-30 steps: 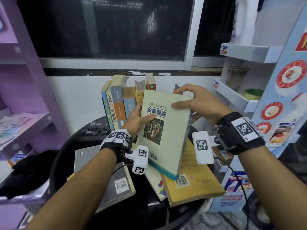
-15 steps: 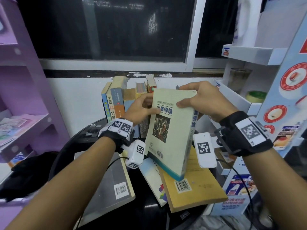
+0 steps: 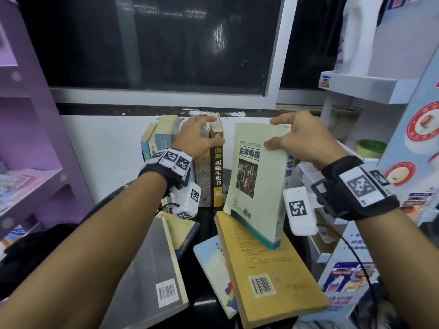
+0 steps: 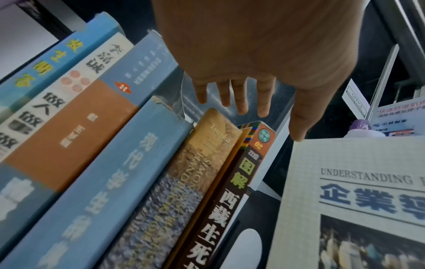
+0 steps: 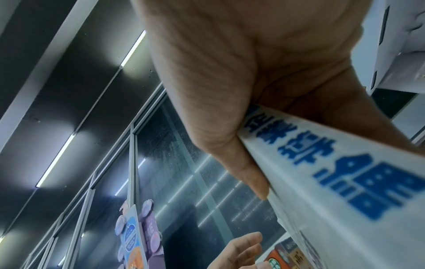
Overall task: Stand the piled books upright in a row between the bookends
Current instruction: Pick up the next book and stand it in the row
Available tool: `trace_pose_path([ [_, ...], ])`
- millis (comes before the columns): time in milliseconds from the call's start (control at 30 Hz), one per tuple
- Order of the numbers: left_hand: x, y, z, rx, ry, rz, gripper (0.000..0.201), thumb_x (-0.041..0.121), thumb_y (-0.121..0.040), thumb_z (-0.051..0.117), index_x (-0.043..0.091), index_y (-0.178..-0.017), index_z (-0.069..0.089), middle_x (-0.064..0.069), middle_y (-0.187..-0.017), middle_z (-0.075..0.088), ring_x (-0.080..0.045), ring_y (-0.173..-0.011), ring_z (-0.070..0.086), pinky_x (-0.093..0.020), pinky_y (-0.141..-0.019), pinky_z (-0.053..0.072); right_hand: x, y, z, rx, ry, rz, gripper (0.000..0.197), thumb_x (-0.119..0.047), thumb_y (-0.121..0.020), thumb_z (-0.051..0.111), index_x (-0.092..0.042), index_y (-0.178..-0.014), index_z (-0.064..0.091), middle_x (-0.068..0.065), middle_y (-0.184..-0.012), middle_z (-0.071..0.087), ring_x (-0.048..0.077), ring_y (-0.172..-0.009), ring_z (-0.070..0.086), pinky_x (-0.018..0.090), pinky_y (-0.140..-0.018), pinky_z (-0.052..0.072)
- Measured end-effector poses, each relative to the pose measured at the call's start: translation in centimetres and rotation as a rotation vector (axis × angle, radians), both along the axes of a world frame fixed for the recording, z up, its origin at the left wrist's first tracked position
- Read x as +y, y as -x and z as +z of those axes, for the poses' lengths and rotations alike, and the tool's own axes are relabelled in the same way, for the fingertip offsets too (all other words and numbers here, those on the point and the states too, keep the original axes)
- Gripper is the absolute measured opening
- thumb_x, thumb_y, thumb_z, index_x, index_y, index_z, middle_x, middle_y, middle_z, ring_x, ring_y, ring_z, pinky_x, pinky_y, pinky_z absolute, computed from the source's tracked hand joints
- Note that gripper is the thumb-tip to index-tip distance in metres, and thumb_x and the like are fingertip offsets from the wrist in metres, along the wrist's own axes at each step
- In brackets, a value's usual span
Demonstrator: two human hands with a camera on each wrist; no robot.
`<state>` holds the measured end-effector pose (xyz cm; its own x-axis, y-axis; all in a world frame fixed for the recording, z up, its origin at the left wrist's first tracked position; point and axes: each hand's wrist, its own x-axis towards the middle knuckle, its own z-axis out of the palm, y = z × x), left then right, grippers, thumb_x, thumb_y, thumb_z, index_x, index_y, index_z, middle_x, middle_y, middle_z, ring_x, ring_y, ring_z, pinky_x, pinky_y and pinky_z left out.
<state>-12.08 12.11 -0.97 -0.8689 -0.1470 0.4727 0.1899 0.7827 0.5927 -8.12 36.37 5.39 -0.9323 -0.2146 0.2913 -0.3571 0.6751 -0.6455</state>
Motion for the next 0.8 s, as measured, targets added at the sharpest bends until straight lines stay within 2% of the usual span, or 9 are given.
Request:
trace_pose_path([
  [133, -0.9, 1.5, -0.4, -0.095, 0.037, -0.007, 0.067, 0.048, -0.08, 0.07, 0.03, -0.14, 0.045, -0.004, -0.149, 0.037, -0.024, -0.138, 0.031, -0.045, -0.111, 0.027, -0.7, 1.4, -0.6, -0.007, 0.002, -0.016, 0.062, -0.019, -0.079, 0.078, -0.021, -0.135, 0.052, 0.007, -0.118, 0.064, 0.023, -0.09, 0.068, 0.04, -0.071, 0.061],
  [233, -1.2, 2.2, -0.7, -0.101, 0.022, -0.033, 0.068, 0.05, -0.079, 0.07, 0.034, -0.14, 0.044, -0.004, -0.147, 0.039, -0.023, -0.136, 0.034, -0.045, -0.112, 0.029, -1.3, 2.5, -0.9, 0.034, -0.019, -0.03, 0.061, -0.022, -0.079, 0.077, -0.02, -0.135, 0.053, 0.007, -0.12, 0.064, 0.024, -0.095, 0.066, 0.041, -0.077, 0.059],
  [367, -1.6, 3.1, -0.9, -0.11, -0.014, -0.071, 0.069, 0.052, -0.077, 0.07, 0.038, -0.139, 0.043, -0.002, -0.146, 0.039, -0.023, -0.134, 0.036, -0.051, -0.11, 0.033, -2.0, 3.7, -1.1, 0.062, -0.004, -0.025, 0.054, -0.021, -0.082, 0.074, -0.019, -0.133, 0.055, 0.008, -0.116, 0.066, 0.024, -0.095, 0.067, 0.037, -0.074, 0.059],
  [500, -1.8, 3.5, -1.4, -0.093, -0.022, -0.106, 0.071, 0.051, -0.075, 0.073, 0.04, -0.138, 0.041, -0.002, -0.143, 0.042, -0.021, -0.131, 0.039, -0.05, -0.11, 0.034, -3.0, 4.6, -1.6, 0.086, 0.03, -0.03, 0.051, -0.021, -0.085, 0.071, -0.021, -0.133, 0.054, 0.008, -0.119, 0.066, 0.024, -0.098, 0.066, 0.032, -0.071, 0.056],
  [600, -2.0, 3.6, -1.5, -0.071, 0.005, -0.134, 0.072, 0.048, -0.075, 0.074, 0.035, -0.137, 0.041, -0.001, -0.141, 0.043, -0.019, -0.131, 0.038, -0.051, -0.11, 0.032, -4.0, 5.5, -2.1, 0.116, 0.034, -0.028, 0.051, -0.021, -0.086, 0.07, -0.02, -0.135, 0.053, 0.009, -0.124, 0.063, 0.026, -0.102, 0.064, 0.034, -0.075, 0.055],
  [733, -2.3, 3.7, -1.6, -0.045, 0.024, -0.16, 0.07, 0.046, -0.075, 0.075, 0.035, -0.136, 0.041, 0.001, -0.15, 0.034, -0.019, -0.138, 0.029, -0.048, -0.115, 0.024, -5.6, 6.7, -3.3, 0.148, 0.03, -0.051, 0.05, -0.023, -0.088, 0.068, -0.022, -0.135, 0.052, 0.009, -0.126, 0.063, 0.028, -0.104, 0.064, 0.035, -0.075, 0.054],
  [800, -2.5, 3.8, -1.9, -0.062, -0.021, -0.183, 0.069, 0.047, -0.075, 0.075, 0.036, -0.134, 0.041, 0.002, -0.141, 0.043, -0.017, -0.131, 0.038, -0.049, -0.112, 0.031, -6.3, 7.4, -3.8, 0.165, 0.024, -0.074, 0.049, -0.023, -0.089, 0.066, -0.021, -0.136, 0.052, 0.01, -0.126, 0.063, 0.029, -0.104, 0.062, 0.036, -0.077, 0.054],
])
